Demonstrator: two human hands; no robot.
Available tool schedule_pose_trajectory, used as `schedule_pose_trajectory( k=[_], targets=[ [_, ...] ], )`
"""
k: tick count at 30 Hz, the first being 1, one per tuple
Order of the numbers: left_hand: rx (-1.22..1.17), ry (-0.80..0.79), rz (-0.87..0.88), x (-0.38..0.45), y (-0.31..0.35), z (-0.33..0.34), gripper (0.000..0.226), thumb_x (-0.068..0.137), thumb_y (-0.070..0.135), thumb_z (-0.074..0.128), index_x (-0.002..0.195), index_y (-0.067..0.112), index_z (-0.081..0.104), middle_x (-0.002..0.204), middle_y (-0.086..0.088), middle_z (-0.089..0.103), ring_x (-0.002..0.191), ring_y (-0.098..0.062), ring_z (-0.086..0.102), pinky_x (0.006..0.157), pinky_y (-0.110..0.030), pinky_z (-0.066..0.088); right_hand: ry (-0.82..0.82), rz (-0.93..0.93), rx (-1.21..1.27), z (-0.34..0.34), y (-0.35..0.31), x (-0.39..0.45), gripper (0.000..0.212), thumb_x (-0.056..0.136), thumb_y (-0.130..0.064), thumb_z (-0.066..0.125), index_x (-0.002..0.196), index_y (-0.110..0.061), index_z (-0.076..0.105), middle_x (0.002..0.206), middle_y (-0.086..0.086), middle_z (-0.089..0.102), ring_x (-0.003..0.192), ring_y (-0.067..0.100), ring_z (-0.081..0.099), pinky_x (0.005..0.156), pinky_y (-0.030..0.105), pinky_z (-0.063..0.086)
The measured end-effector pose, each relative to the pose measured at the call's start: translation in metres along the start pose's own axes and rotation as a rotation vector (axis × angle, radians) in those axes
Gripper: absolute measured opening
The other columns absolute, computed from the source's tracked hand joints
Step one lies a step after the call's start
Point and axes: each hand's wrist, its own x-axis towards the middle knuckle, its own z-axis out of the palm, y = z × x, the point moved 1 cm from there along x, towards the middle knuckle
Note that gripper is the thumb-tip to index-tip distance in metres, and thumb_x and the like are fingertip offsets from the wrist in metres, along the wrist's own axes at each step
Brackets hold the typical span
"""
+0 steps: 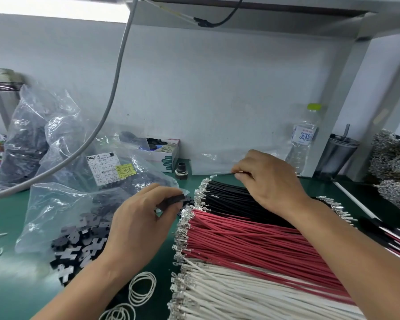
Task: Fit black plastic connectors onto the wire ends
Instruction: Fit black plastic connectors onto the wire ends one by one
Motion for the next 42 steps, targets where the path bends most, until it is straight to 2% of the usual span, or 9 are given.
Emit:
schedule_pose_trajectory(
  k=[4,8,11,13,20,30,35,39,42],
  targets=[
    [0.010,-0.009,-0.011,0.000,0.000,0.000,0.020,0.088,0.024,0.076,0.106,0.030,0.079,0.094,0.021,0.070,0.064,-0.001,0.065,0.063,-0.039,0.060,-0.097,-0.073,-0.211,0.002,-0.004,-0.006,0.022,0.100,-0.019,0.058,0.111,-0.029,0.074,0.094,-0.012,0.058,0.089,0.012,0.057,0.063,0.028,0.045],
    [-0.057,-0.013,-0.057,0.001,0.002,0.000,0.023,0.084,0.023,0.081,0.102,0.036,0.080,0.090,0.027,0.072,0.071,0.000,0.069,0.067,-0.030,0.060,0.030,-0.027,-0.048,-0.014,-0.012,-0.013,0.012,0.097,-0.023,0.064,0.099,-0.026,0.075,0.092,-0.013,0.058,0.087,0.008,0.055,0.067,0.032,0.048],
    [-0.158,-0.021,-0.088,0.002,0.003,-0.001,0.030,0.081,0.021,0.084,0.089,0.048,0.075,0.086,0.029,0.072,0.077,0.001,0.069,0.069,-0.018,0.056,0.142,-0.083,0.070,-0.023,-0.029,-0.038,0.008,0.092,-0.022,0.068,0.097,-0.026,0.074,0.087,-0.016,0.054,0.078,0.001,0.048,0.065,0.019,0.040],
    [-0.227,-0.050,-0.100,0.001,0.004,0.000,0.026,0.080,0.020,0.085,0.087,0.044,0.078,0.088,0.025,0.074,0.079,-0.004,0.070,0.070,-0.018,0.055,0.178,-0.077,0.151,-0.021,-0.041,-0.060,0.016,0.093,-0.025,0.063,0.102,-0.027,0.075,0.085,-0.016,0.054,0.074,0.002,0.048,0.064,0.015,0.037],
    [-0.408,-0.132,-0.113,0.000,0.015,-0.001,0.023,0.075,0.021,0.088,0.089,0.038,0.082,0.086,0.015,0.077,0.080,-0.006,0.072,0.071,-0.008,0.051,0.275,0.001,0.335,-0.008,-0.052,-0.084,0.015,0.094,-0.026,0.067,0.099,-0.021,0.080,0.083,-0.009,0.057,0.075,0.010,0.057,0.062,0.027,0.048],
    [-0.489,-0.169,-0.044,-0.001,0.022,-0.001,0.021,0.070,0.033,0.084,0.091,0.031,0.083,0.084,0.009,0.078,0.068,0.001,0.065,0.064,-0.005,0.045,0.315,-0.056,0.222,-0.006,-0.051,-0.087,0.018,0.094,-0.028,0.064,0.100,-0.020,0.080,0.081,-0.010,0.053,0.073,0.010,0.052,0.058,0.025,0.046],
    [-0.490,-0.221,-0.051,-0.001,0.022,-0.002,0.022,0.072,0.030,0.083,0.094,0.025,0.085,0.087,0.005,0.077,0.073,-0.005,0.068,0.066,-0.012,0.049,0.284,-0.053,0.272,-0.005,-0.049,-0.087,0.015,0.095,-0.026,0.067,0.101,-0.021,0.080,0.081,-0.010,0.053,0.073,0.009,0.051,0.059,0.024,0.044],
    [-0.566,-0.269,-0.104,-0.001,0.022,-0.004,0.023,0.073,0.030,0.082,0.096,0.025,0.085,0.089,-0.003,0.078,0.082,-0.025,0.071,0.077,-0.041,0.058,0.276,-0.046,0.342,-0.007,-0.050,-0.088,0.016,0.096,-0.027,0.066,0.103,-0.022,0.080,0.081,-0.010,0.053,0.074,0.011,0.054,0.061,0.025,0.046],
    [-0.565,-0.300,-0.116,0.000,0.024,-0.004,0.022,0.074,0.029,0.081,0.096,0.026,0.084,0.089,-0.005,0.077,0.084,-0.030,0.070,0.080,-0.048,0.056,0.288,-0.069,0.309,-0.010,-0.051,-0.088,0.017,0.094,-0.026,0.067,0.103,-0.020,0.081,0.080,-0.008,0.054,0.073,0.014,0.054,0.059,0.029,0.048]
  ],
)
